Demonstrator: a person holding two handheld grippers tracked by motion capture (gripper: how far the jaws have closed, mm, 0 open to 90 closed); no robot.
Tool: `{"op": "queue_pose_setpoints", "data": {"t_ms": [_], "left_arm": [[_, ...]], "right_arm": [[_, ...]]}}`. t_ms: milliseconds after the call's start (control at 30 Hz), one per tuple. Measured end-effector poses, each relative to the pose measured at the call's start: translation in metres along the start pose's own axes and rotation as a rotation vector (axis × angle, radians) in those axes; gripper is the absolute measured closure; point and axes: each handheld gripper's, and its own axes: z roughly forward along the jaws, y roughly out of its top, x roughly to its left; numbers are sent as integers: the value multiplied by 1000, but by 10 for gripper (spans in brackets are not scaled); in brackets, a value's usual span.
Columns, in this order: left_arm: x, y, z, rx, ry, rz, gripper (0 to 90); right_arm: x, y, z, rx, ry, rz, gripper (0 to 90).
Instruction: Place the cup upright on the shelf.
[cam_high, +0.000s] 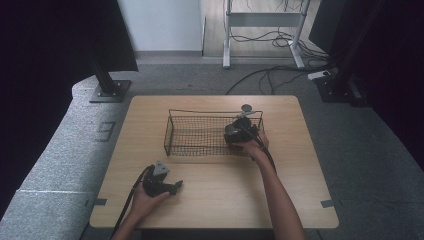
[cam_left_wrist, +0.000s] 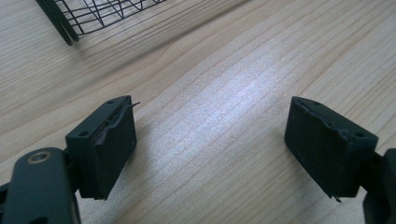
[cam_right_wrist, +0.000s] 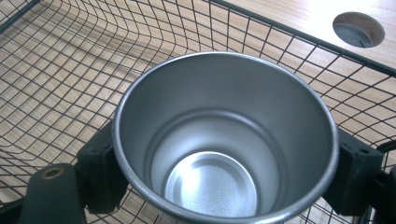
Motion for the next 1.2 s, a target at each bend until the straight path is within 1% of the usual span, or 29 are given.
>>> {"op": "queue_pose_setpoints", "data": {"t_ms": [167, 500, 600, 667, 900, 967, 1100, 1200], "left_arm": [[0, 0, 0, 0, 0, 0, 166], [0, 0, 0, 0, 0, 0, 166], [0, 0, 0, 0, 0, 0, 166], [0, 0, 0, 0, 0, 0, 166], [0, 0, 0, 0, 0, 0, 166], [0, 0, 0, 0, 0, 0, 166], [0, 0, 0, 0, 0, 0, 166], [0, 0, 0, 0, 0, 0, 166]], "right_arm": [[-1, 0, 0, 6, -2, 2, 147], [-1, 0, -3, 30, -7, -15, 119], [-1, 0, -5, 14, -3, -9, 88], [-1, 1, -7, 4, 12, -5, 85], [-3, 2, -13, -30, 10, 20, 82], [-4, 2, -16, -45, 12, 30, 82], [-4, 2, -23, -85, 15, 30, 82], [-5, 1, -29, -119, 30, 36, 79]]}}
